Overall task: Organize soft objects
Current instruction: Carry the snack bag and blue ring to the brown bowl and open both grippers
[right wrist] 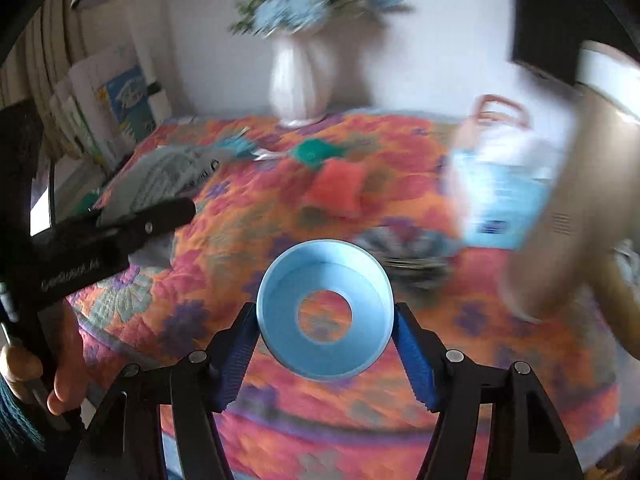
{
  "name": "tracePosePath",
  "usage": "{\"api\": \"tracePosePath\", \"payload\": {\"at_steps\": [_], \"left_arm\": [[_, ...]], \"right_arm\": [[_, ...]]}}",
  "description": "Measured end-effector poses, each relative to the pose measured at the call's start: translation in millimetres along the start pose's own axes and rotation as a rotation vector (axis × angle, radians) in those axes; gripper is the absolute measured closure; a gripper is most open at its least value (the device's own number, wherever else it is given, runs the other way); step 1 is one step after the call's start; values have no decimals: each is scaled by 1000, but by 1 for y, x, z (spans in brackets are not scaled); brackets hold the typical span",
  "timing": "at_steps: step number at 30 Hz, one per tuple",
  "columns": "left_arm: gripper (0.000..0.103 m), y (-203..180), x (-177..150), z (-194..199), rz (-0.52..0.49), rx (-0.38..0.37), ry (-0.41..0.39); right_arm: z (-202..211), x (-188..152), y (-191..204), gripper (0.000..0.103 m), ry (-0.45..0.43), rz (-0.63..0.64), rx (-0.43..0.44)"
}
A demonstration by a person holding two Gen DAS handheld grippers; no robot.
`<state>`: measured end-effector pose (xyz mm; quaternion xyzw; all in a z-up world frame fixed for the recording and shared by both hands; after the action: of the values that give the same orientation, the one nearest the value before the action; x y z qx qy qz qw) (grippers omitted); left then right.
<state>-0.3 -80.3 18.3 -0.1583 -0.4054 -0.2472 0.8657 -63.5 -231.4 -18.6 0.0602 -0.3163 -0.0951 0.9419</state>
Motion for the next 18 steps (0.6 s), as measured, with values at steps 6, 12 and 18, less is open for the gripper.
{"api": "tracePosePath", "payload": {"at_steps": [6, 12, 18], "left_arm": [[47, -72, 21, -9, -85, -136, -5], [47, -128, 27, -7, -174, -206, 4], [47, -184, 33, -1, -263, -301, -2]], "right_arm": [[52, 7, -69, 38, -33, -165, 19], [87, 6, -137, 38, -75, -288, -32], [114, -1, -200, 38, -128, -421, -32]]}}
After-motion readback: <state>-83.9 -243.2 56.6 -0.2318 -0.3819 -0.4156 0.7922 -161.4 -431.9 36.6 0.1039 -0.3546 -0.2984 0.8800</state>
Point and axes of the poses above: each gripper's, at about its wrist camera, not at the fingertips, and z roughly against the way its jaws point, y to its left, x to its top, the point moved 2 cm from there along -z, roughly the way its jaws point, and after that the axes turned 11 degrees about -z, right-handed, at the moved point
